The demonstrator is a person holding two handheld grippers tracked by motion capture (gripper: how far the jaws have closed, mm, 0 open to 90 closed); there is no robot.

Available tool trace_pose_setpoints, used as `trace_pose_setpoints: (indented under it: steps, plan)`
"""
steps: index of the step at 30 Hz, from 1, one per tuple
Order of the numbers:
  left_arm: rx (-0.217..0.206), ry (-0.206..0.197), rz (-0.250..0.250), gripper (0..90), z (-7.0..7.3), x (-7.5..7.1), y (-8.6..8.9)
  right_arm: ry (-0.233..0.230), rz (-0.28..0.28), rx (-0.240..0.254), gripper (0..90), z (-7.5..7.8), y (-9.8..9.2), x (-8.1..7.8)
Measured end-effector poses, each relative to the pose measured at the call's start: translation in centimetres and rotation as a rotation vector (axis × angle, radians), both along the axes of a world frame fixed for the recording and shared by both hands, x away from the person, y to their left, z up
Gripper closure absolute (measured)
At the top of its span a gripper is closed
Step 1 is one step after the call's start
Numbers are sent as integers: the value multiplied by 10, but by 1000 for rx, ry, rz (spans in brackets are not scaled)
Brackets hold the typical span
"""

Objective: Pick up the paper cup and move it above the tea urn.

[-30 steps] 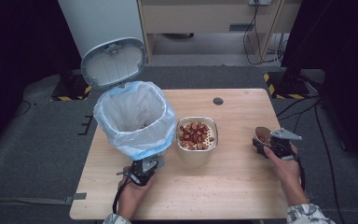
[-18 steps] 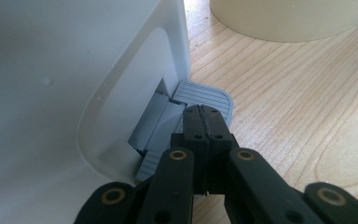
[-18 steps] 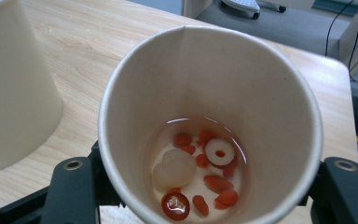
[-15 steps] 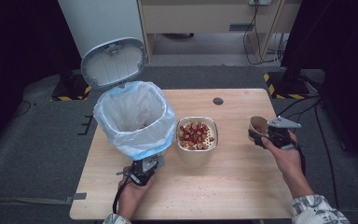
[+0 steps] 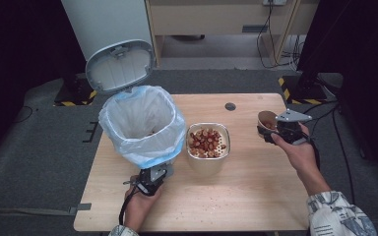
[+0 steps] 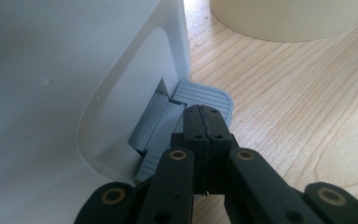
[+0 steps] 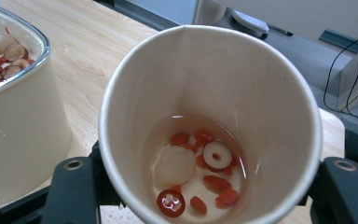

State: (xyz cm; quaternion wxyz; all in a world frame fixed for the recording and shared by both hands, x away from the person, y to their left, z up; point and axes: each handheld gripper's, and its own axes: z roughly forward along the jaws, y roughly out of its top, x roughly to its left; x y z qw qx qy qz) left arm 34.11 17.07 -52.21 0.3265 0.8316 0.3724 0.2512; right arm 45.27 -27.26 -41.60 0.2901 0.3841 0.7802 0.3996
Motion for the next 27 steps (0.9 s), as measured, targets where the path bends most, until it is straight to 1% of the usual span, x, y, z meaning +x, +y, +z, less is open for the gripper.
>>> trace_pose_setpoints:
  steps: [7, 10, 14, 17, 21, 27]
  plan:
    - [-1, 1, -1, 894, 0, 0, 0, -10, 26, -20, 349, 7, 8, 5]
    - [1, 0, -2, 894, 0, 0, 0, -15, 33, -13, 349, 11, 10, 6]
    - [1, 1, -2, 894, 0, 0, 0, -23, 42, -15, 349, 16, 12, 8]
    - [0, 1, -1, 894, 0, 0, 0, -25, 43, -19, 349, 19, 13, 10]
    - [0, 1, -2, 894, 0, 0, 0, -38, 63, -31, 349, 23, 16, 11]
    - [1, 0, -1, 894, 0, 0, 0, -44, 58, -32, 349, 29, 15, 17]
